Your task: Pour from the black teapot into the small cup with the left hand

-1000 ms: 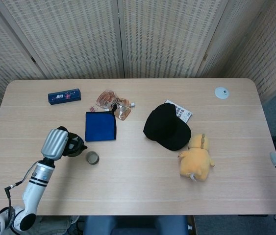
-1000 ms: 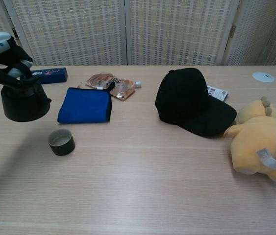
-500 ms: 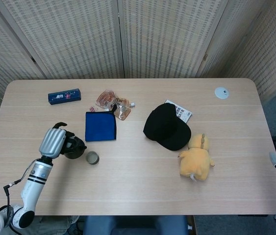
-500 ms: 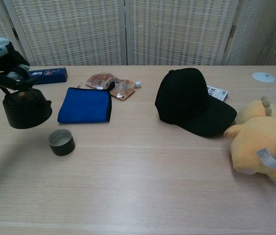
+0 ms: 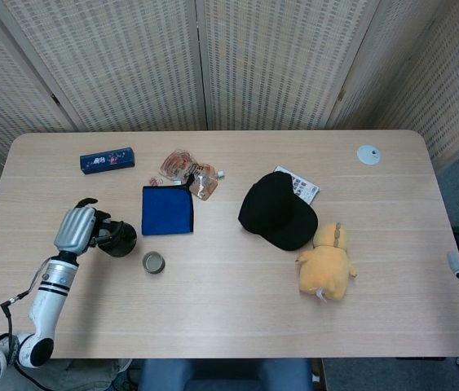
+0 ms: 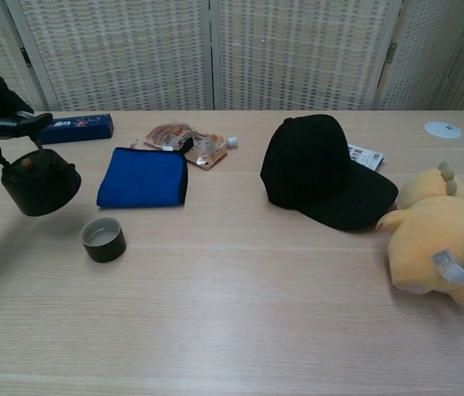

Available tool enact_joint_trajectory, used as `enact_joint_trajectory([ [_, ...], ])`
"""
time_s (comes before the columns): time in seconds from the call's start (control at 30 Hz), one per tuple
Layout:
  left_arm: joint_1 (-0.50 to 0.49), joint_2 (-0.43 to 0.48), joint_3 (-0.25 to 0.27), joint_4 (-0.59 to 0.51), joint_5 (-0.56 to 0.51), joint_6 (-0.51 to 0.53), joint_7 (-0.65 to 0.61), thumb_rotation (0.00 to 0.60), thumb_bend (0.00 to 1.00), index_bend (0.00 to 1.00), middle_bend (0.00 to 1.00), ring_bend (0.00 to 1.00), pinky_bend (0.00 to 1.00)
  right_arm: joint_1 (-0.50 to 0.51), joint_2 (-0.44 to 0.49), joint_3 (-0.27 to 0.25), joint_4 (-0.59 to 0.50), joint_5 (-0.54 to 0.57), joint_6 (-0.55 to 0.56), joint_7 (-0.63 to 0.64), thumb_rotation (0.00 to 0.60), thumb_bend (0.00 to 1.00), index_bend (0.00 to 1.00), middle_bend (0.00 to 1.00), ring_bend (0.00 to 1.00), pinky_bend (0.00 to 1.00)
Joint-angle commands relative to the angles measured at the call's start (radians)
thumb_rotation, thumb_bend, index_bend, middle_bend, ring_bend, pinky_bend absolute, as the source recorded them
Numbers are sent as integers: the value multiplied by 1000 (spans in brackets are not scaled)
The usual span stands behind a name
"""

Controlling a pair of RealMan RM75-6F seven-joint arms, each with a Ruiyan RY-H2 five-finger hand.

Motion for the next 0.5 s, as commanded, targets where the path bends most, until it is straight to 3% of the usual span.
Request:
enact_joint_trajectory([
  [0.03,-3,-10,-5,26,-10,-14,-21,189,325,900,996,908,163,0,0,1,-1,1,1,-1,600,269,141,209,84,72],
  [0.17,-7,-20,-3,60,-12,-29,-42,115,268,893,990,903,159,0,1,4,-3,6,2,-3,600,270,141,209,84,72],
  [0.5,-19,-43,16,149,-26,-81,-18,81,257,870,966,876,136,-1,4,6,-9,15,3,-9,600,270,141,209,84,72],
])
